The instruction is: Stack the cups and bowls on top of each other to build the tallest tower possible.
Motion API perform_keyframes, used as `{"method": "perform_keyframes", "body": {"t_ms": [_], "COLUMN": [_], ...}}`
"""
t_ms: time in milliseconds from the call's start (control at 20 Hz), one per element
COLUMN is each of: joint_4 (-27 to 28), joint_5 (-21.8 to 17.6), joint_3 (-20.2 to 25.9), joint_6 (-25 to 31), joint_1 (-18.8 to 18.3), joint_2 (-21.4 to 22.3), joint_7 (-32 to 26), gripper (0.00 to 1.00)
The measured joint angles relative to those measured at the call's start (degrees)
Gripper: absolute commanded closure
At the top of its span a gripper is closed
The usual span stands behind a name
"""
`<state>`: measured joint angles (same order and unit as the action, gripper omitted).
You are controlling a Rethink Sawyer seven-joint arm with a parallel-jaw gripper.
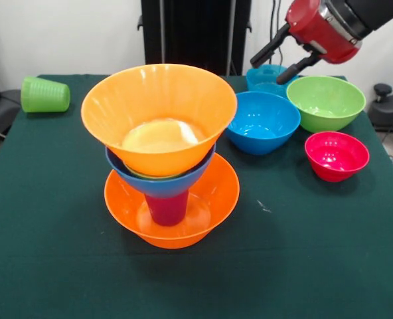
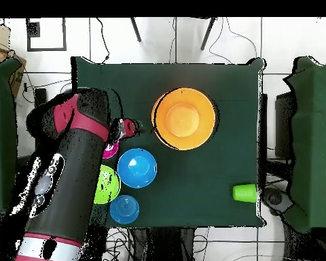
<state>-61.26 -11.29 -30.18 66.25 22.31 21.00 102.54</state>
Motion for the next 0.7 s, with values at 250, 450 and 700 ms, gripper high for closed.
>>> {"method": "perform_keyframes", "body": {"t_ms": [250,450,700], "joint_4": [2.1,3.0,3.2], "joint_5": [0.0,0.1,1.2], "joint_3": [-0.7,-0.8,-0.6], "joint_6": [3.4,4.7,4.9], "joint_1": [0.3,0.3,-0.1], "joint_2": [-0.1,0.0,0.4], "joint_7": [0.0,0.0,0.0], "gripper": [0.0,0.0,0.0]}}
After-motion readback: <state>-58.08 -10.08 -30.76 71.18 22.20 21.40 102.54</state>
